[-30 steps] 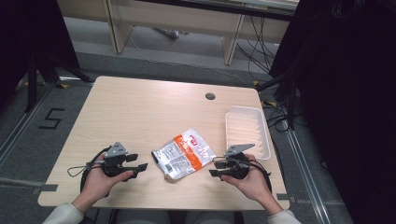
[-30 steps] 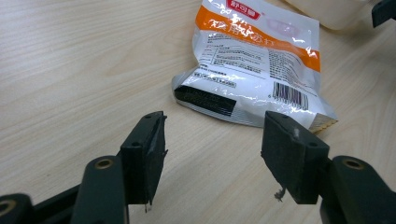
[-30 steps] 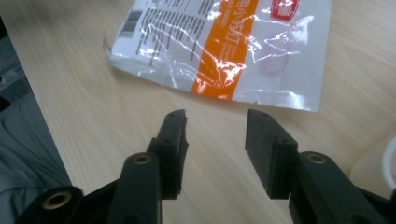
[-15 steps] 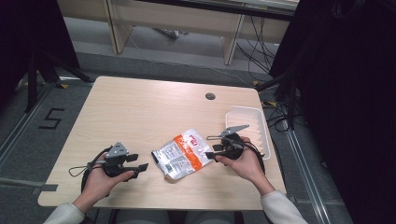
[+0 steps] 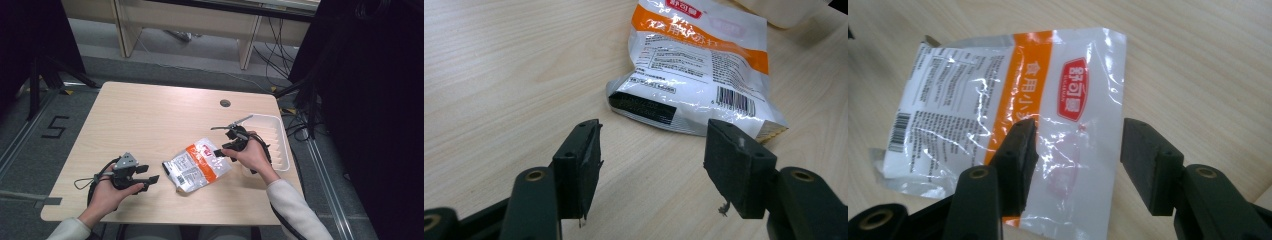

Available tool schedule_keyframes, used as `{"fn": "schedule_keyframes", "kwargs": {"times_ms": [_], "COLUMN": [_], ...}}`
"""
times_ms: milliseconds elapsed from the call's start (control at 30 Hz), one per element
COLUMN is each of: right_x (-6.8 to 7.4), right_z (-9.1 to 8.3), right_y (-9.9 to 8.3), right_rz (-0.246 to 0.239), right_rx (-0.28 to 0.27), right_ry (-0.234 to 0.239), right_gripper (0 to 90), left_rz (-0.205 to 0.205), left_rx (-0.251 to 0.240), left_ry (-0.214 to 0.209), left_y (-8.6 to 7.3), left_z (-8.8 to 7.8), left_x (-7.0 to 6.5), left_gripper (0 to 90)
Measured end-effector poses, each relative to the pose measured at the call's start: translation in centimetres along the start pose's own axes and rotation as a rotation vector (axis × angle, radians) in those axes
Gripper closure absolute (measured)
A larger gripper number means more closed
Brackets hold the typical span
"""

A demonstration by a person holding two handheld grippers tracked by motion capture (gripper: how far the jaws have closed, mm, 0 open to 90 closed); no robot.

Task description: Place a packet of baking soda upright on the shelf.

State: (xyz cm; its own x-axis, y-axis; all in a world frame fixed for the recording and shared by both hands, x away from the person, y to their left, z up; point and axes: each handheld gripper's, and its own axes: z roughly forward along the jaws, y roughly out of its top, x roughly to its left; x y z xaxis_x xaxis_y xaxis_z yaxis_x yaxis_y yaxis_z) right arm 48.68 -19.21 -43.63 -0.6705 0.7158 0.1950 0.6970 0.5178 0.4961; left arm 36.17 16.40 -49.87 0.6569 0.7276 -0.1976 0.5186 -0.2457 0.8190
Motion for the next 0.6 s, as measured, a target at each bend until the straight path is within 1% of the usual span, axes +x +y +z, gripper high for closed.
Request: {"fn": "schedule_keyframes", "kwargs": {"times_ms": [33, 267, 300, 333, 367, 400, 500, 533, 567, 600], "right_x": [-0.2, -0.7, -0.9, -0.9, -0.9, -1.0, -1.2, -1.2, -1.3, -1.2], "right_z": [0.2, 1.8, 2.0, 2.2, 2.5, 2.6, 3.0, 3.1, 3.3, 3.3], "right_y": [0.2, 0.8, 0.8, 0.9, 0.8, 0.8, 0.8, 0.8, 0.8, 0.8], "right_rz": [-0.001, 0.036, 0.028, 0.041, 0.05, 0.045, 0.057, 0.054, 0.038, 0.054], "right_rx": [0.005, 0.06, 0.06, 0.072, 0.067, 0.094, 0.11, 0.105, 0.102, 0.113], "right_ry": [-0.002, 0.004, -0.001, 0.003, 0.006, 0.002, 0.012, 0.011, 0.004, 0.009], "right_gripper": [49.1, 47.2, 47.1, 46.6, 46.1, 45.8, 45.7, 45.7, 45.5, 45.3], "left_rz": [0.0, 0.001, -0.002, -0.002, -0.002, 0.002, 0.001, 0.0, -0.001, 0.0], "left_rx": [0.0, -0.001, -0.003, -0.001, -0.003, -0.002, -0.004, -0.003, -0.004, -0.004], "left_ry": [0.0, -0.001, 0.0, 0.001, 0.0, 0.0, 0.0, 0.0, 0.0, 0.0], "left_y": [0.0, 0.0, 0.0, 0.0, 0.0, 0.0, 0.0, 0.0, 0.0, 0.0], "left_z": [0.0, 0.0, 0.0, 0.0, 0.0, 0.0, 0.0, 0.0, 0.1, 0.1], "left_x": [0.0, 0.0, 0.0, 0.0, 0.0, 0.0, 0.0, 0.0, -0.1, -0.1], "left_gripper": [39.0, 39.0, 39.0, 39.0, 39.0, 39.0, 39.0, 39.0, 39.0, 39.0]}}
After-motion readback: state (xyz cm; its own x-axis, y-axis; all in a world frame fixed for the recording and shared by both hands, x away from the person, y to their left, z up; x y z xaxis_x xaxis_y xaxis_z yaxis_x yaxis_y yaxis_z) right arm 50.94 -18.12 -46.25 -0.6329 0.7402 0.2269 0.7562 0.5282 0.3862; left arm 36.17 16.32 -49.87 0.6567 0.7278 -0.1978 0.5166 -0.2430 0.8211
